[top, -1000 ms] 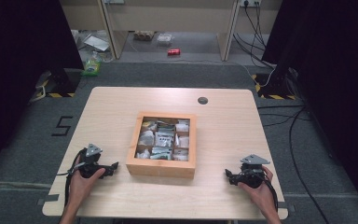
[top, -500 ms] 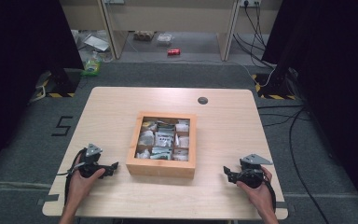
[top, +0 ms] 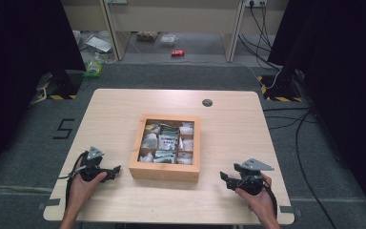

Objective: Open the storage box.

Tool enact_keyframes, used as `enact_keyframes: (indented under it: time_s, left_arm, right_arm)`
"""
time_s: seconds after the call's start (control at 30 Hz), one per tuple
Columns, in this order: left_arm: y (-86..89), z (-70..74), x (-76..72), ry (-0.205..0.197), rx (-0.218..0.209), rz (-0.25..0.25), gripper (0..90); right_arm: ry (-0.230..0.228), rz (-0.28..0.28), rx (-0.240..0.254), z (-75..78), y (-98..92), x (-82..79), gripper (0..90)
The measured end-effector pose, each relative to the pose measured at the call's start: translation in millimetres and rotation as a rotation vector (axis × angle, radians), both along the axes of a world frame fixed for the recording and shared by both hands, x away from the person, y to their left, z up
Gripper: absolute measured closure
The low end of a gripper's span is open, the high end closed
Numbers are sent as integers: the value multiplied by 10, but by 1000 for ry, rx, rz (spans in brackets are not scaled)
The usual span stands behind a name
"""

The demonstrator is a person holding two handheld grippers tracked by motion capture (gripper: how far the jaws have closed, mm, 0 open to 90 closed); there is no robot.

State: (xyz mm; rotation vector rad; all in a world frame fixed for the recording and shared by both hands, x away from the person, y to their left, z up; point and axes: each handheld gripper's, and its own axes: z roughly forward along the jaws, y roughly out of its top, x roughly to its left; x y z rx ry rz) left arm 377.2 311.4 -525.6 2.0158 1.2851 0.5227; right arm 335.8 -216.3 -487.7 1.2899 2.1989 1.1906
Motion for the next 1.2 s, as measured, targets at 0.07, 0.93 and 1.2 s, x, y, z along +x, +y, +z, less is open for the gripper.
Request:
enact_keyframes:
  time_s: [0.07,0.93,1.2]
  left_arm:
    - [0,0,0,0,0,0,0]
    - [2,-1,1,0,0,-1,0]
    - [2,0,1,0,0,-1,0]
  right_arm:
    - [-2,21,-3,16,56,-23,331]
    - [-24,172,25,114,473,-188,477]
    - [-42,193,22,115,571,-189,506]
